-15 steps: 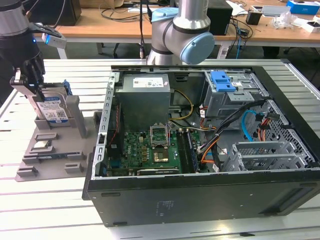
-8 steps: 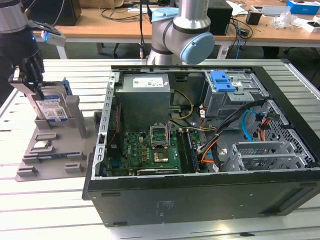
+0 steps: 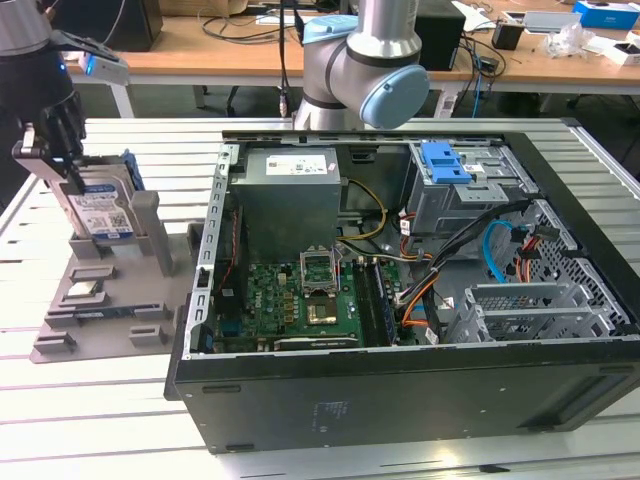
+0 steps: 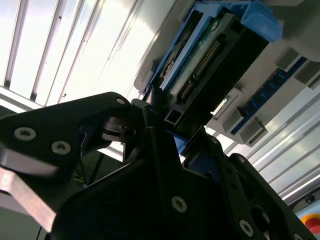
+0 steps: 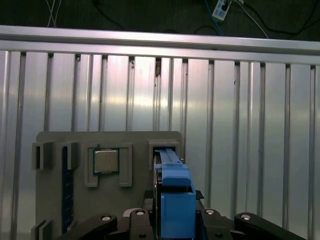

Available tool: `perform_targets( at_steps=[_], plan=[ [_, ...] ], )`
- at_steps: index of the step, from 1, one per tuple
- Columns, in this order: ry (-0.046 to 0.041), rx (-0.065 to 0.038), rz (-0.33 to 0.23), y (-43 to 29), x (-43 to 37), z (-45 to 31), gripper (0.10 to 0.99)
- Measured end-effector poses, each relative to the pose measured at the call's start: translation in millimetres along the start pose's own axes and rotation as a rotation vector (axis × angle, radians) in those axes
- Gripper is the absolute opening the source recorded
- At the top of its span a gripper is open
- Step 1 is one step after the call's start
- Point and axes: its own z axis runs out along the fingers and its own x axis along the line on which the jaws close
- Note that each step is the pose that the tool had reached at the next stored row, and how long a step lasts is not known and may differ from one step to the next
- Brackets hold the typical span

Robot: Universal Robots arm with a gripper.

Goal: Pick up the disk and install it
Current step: 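Pick up the disk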

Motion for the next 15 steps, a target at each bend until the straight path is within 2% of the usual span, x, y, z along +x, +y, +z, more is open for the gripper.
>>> perform_targets(
  at_steps=[4, 15],
  plan=[
    [0.0, 0.0, 0.0, 0.4, -0.2, -8.6, 0.369],
    [0.0, 0.0, 0.0, 1.0, -0.5, -23.3, 0.369]
  ],
)
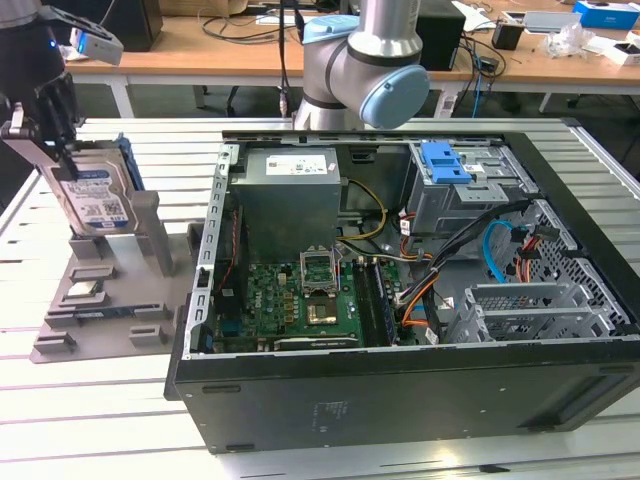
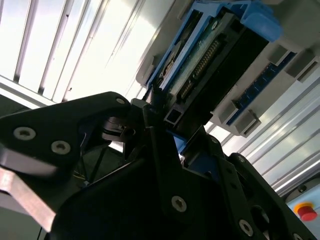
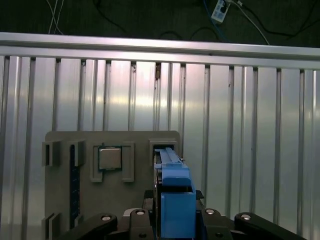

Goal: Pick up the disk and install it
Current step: 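Pick up the disk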

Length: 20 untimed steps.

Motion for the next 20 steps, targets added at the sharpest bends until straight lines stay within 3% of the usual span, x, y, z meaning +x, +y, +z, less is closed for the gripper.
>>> perform_targets(
  at_steps=[20],
  plan=[
    [0.0, 0.0, 0.0, 1.5, -0.6, -34.1, 0.369]
  ],
)
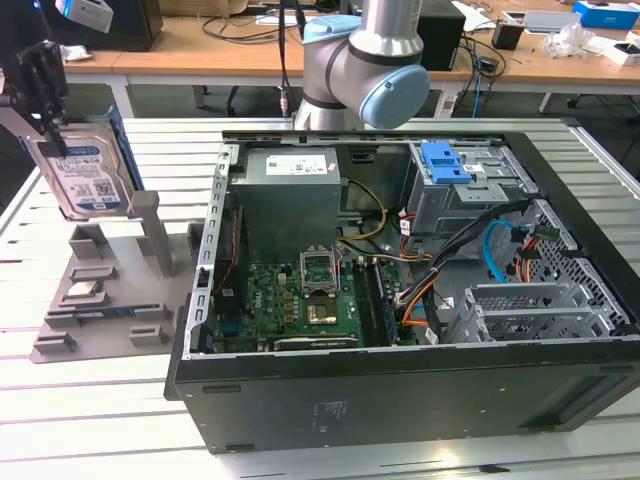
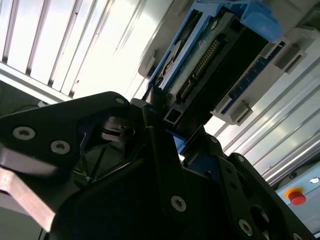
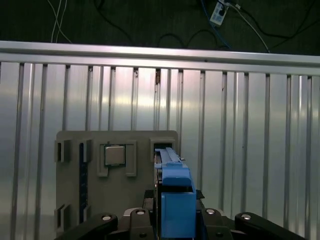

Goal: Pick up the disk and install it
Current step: 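Pick up the disk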

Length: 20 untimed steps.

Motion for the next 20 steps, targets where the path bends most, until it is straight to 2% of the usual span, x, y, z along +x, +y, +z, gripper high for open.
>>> perform_targets(
  at_steps=[14, 19, 20],
  plan=[
    [0.0, 0.0, 0.0, 1.0, -0.4, -21.7, 0.369],
    [0.0, 0.0, 0.0, 1.7, -0.6, -38.9, 0.369],
    [0.0, 0.0, 0.0, 2.0, -0.7, -44.1, 0.369]
  ],
)
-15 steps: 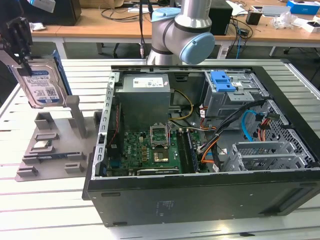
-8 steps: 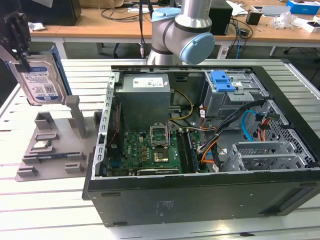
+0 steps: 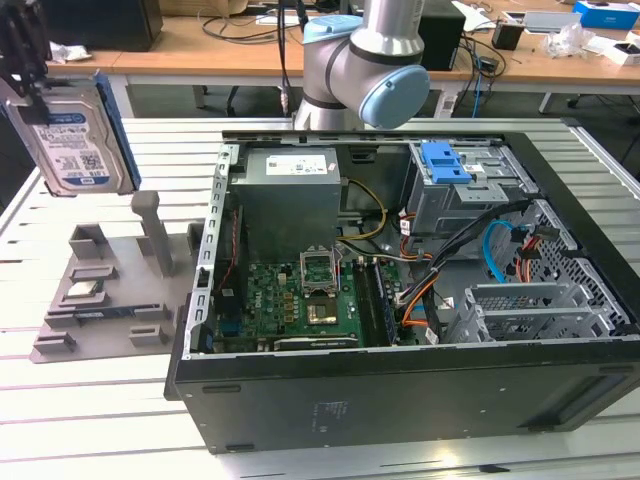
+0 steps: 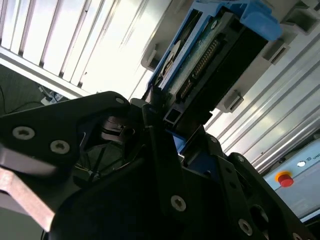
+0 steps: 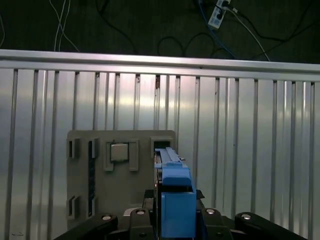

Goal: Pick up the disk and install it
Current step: 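Pick up the disk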

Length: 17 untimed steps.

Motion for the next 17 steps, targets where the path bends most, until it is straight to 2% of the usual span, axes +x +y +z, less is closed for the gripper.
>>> perform_targets(
  at_steps=[5, 7, 13, 15, 17],
  plan=[
    [0.0, 0.0, 0.0, 0.9, -0.4, -20.8, 0.369],
    [0.0, 0.0, 0.0, 1.5, -0.6, -33.5, 0.369],
    [0.0, 0.0, 0.0, 2.6, -0.9, -57.4, 0.369],
    [0.0001, 0.0, 0.0, 3.0, -1.1, -67.7, 0.369],
    [0.0, 0.0, 0.0, 3.3, -1.2, -73.7, 0.369]
  ],
)
